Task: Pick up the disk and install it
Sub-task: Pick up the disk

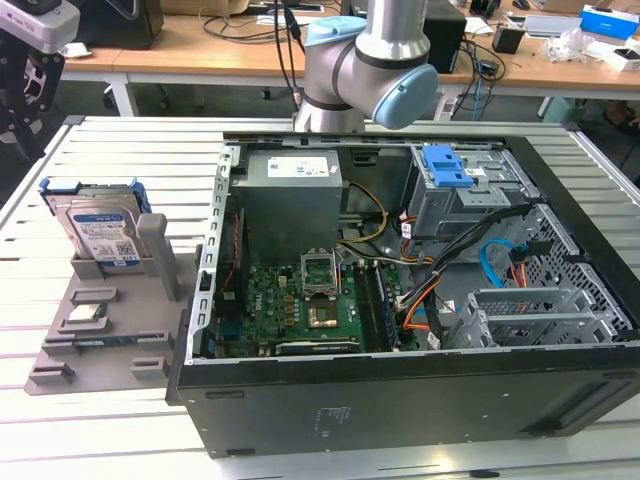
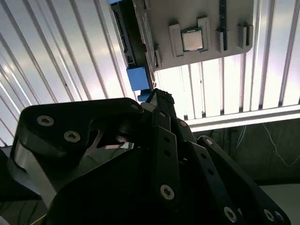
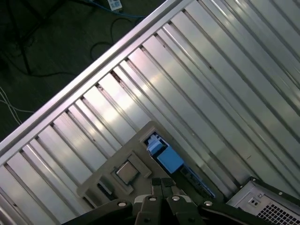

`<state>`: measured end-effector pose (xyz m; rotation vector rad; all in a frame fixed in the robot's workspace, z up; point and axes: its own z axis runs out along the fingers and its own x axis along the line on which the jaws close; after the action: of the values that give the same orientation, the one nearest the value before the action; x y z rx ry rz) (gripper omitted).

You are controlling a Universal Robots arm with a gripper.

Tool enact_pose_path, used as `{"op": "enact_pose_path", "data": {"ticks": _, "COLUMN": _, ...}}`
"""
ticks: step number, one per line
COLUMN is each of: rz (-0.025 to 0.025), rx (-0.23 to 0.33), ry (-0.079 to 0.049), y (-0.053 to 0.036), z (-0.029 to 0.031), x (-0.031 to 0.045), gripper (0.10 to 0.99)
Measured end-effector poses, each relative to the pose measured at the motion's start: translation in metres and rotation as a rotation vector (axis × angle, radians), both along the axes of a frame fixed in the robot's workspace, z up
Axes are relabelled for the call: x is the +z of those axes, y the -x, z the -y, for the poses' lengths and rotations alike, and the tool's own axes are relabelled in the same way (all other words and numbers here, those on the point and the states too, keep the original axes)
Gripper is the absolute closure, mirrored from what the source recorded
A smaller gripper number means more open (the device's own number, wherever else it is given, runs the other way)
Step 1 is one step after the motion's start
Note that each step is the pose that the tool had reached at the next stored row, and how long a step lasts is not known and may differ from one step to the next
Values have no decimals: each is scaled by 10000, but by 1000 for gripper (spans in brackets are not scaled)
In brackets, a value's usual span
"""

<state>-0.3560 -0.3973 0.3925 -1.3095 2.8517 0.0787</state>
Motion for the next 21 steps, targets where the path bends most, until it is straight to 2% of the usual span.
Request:
{"op": "enact_pose_path", "data": {"ticks": 13, "rz": 0, "rx": 1727, "ry": 0, "y": 0, "z": 0, "x": 0, "gripper": 980}}
{"op": "enact_pose_path", "data": {"ticks": 21, "rz": 0, "rx": 3171, "ry": 0, "y": 0, "z": 0, "x": 0, "gripper": 980}}
